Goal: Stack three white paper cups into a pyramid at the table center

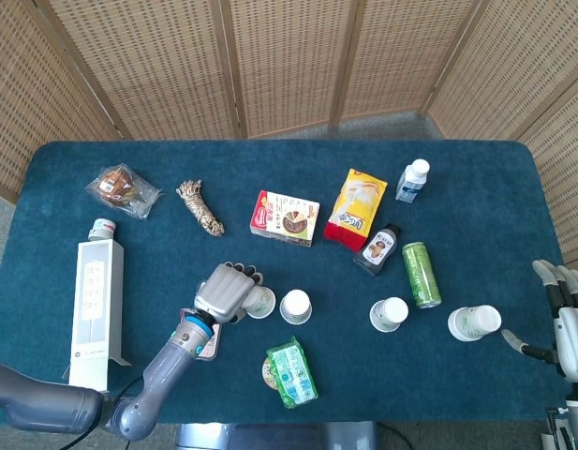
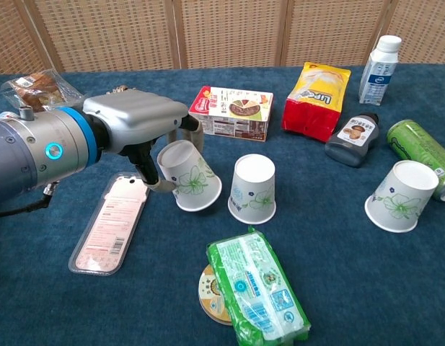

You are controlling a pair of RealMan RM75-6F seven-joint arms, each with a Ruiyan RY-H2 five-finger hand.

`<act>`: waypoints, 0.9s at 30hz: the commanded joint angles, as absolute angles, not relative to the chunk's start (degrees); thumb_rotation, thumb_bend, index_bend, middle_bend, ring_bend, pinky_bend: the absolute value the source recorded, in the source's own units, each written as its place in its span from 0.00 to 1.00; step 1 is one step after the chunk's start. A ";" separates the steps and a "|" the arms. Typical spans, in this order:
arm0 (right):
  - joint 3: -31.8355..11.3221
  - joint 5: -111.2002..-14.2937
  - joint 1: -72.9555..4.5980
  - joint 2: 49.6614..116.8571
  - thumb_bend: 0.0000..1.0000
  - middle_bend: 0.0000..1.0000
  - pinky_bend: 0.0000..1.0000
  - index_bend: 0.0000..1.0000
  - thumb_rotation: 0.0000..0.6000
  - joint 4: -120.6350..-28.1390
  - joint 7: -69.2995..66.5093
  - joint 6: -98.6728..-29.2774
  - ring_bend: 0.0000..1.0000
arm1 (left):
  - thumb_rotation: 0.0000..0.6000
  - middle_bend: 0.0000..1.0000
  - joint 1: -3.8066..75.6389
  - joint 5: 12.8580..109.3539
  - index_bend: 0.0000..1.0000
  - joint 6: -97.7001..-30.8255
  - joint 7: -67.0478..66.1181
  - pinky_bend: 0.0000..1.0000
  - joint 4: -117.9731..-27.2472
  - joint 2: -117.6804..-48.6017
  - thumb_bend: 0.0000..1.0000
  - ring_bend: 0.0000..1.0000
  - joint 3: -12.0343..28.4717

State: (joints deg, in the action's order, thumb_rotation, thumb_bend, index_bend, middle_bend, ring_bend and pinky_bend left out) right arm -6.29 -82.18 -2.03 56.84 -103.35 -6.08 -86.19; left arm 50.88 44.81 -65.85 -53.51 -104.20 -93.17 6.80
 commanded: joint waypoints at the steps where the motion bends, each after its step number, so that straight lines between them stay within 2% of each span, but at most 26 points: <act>1: -6.33 -82.16 -2.02 56.79 0.08 0.00 0.00 0.00 1.00 -103.36 -6.24 -86.22 0.00 | 1.00 0.34 51.61 44.14 0.33 -66.85 -55.07 0.45 -103.93 -94.29 0.30 0.34 6.43; 14: -6.32 -82.18 -2.01 56.60 0.08 0.00 0.00 0.00 1.00 -103.41 -6.78 -86.16 0.00 | 1.00 0.33 53.17 43.16 0.31 -69.52 -58.62 0.44 -101.55 -97.71 0.30 0.32 6.01; 27: -6.30 -82.22 -1.98 56.48 0.08 0.00 0.00 0.00 1.00 -103.36 -7.08 -86.17 0.00 | 1.00 0.27 52.79 45.28 0.28 -69.76 -56.73 0.42 -99.90 -99.34 0.29 0.28 5.64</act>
